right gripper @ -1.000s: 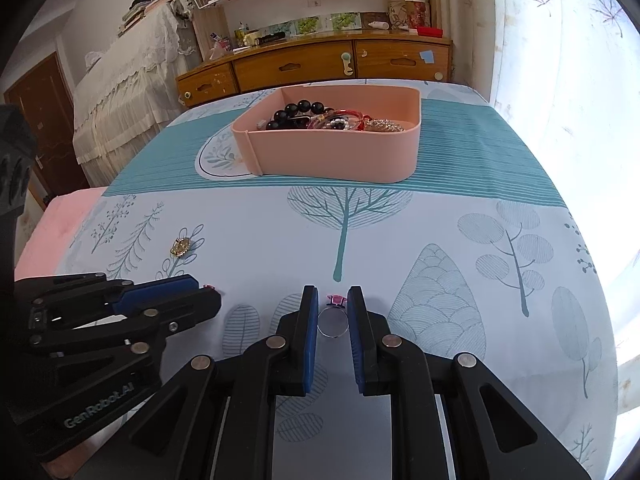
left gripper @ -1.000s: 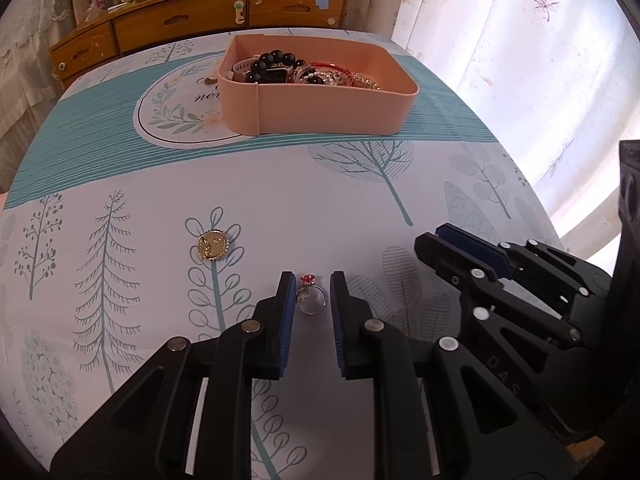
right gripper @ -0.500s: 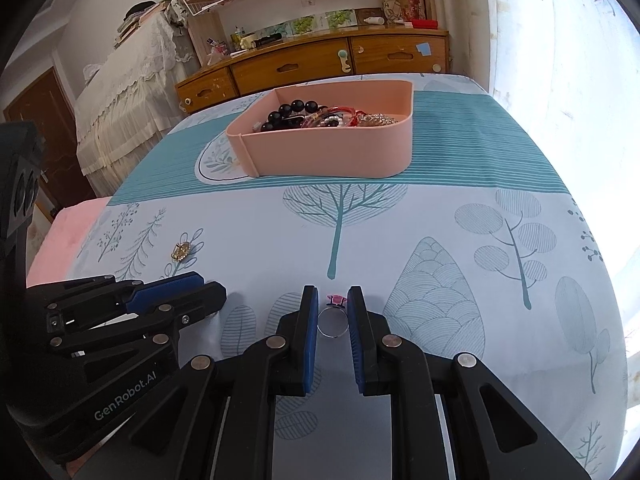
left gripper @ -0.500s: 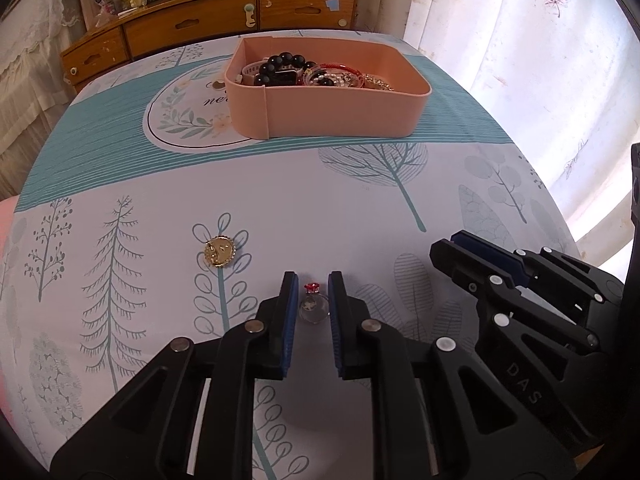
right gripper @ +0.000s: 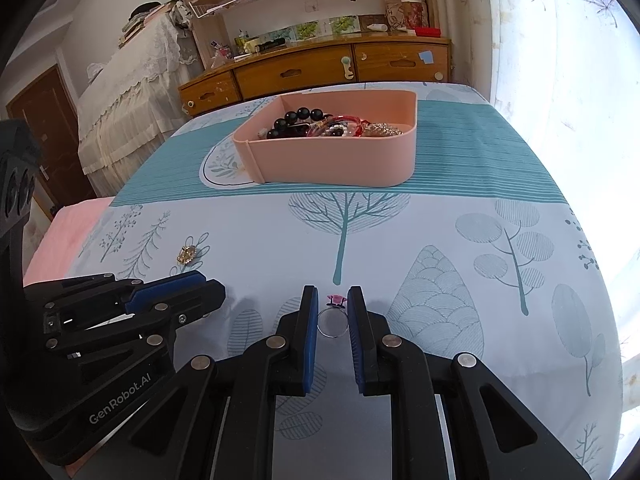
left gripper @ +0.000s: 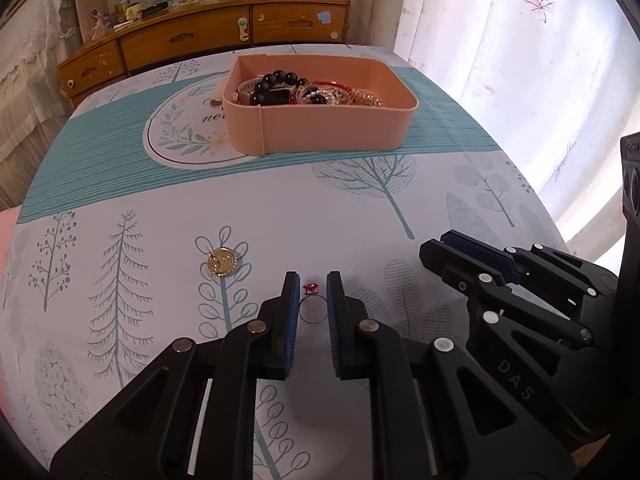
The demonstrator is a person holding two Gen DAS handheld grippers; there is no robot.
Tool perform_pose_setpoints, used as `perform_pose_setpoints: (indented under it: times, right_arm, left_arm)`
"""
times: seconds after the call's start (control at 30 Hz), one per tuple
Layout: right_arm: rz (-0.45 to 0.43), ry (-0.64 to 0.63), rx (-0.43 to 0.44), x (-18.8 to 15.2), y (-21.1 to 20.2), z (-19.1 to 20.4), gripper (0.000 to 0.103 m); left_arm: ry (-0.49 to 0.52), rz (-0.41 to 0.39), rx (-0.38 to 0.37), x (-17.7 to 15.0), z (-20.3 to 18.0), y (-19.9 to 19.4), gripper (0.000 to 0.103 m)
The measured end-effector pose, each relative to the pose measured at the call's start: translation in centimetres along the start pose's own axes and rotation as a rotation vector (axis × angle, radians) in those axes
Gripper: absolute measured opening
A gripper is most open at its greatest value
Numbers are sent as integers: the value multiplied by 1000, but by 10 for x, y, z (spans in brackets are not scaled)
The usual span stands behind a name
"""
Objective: Organize jewelry
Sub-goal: 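Carry the ring into the pink box and open left tool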
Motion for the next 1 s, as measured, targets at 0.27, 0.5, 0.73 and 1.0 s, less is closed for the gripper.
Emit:
perform_pose_setpoints:
  times: [0.27,0.5,0.73,1.0]
  right_arm:
    - [-42,15,61,35,-23,5,15]
    - [-142,48,102,117,-55,-2,15]
    - [-122,112,106,196,-35,-26,15]
    - [43,225,93,223,53,-57,15]
  left_arm:
    - [-29,-38,-69,49,3,-29,11]
    - [-32,-112,-87,139,19,-55,11]
    - [-49,-157,-105,213,27,-46,11]
    - [-76,-82,-158,242,16,33,11]
Point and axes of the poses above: each gripper's, at about its wrist camera, not at the fingertips, and y roughly the way its jaws point, z to its left, x to its top, the point moved 10 cm from there along y, roughly the way its jaws point, and after that the axes turned 7 degrees about -x, right-handed, at the moved point
